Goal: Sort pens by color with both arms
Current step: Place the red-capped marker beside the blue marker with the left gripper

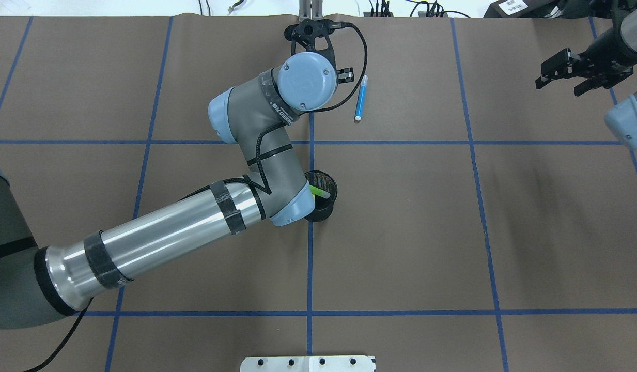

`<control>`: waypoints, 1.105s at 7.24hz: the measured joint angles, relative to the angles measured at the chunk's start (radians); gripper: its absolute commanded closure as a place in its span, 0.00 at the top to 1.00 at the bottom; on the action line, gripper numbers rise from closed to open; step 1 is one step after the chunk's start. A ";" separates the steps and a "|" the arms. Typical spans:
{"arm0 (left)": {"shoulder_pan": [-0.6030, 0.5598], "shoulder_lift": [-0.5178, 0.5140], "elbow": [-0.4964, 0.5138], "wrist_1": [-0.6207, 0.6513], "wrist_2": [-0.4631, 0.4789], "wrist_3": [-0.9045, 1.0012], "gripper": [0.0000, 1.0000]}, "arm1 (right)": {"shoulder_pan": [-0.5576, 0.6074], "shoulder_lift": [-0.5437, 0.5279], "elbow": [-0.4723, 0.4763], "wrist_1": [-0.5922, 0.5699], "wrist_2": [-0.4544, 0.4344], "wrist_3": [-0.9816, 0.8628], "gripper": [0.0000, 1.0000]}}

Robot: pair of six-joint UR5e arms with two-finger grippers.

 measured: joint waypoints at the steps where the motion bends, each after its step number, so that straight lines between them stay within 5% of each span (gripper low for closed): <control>1: 0.000 -0.008 0.022 -0.017 0.001 0.004 0.00 | 0.000 -0.001 0.002 0.000 0.000 0.000 0.99; 3: 0.004 -0.026 0.047 -0.027 -0.003 0.006 0.00 | 0.000 0.000 0.002 0.000 0.000 0.000 0.99; 4: 0.009 -0.030 0.049 -0.027 -0.005 0.006 0.24 | 0.000 0.000 0.000 0.000 0.000 0.000 0.99; 5: 0.019 -0.033 0.046 -0.025 -0.006 0.006 0.71 | -0.001 0.001 -0.004 0.000 -0.002 0.000 0.99; 6: 0.028 -0.034 0.043 -0.023 -0.007 0.006 0.99 | -0.001 0.001 -0.008 0.000 -0.004 -0.001 0.99; 8: 0.039 -0.032 0.020 -0.012 -0.007 0.011 0.99 | -0.004 0.002 -0.010 0.000 -0.014 -0.001 0.99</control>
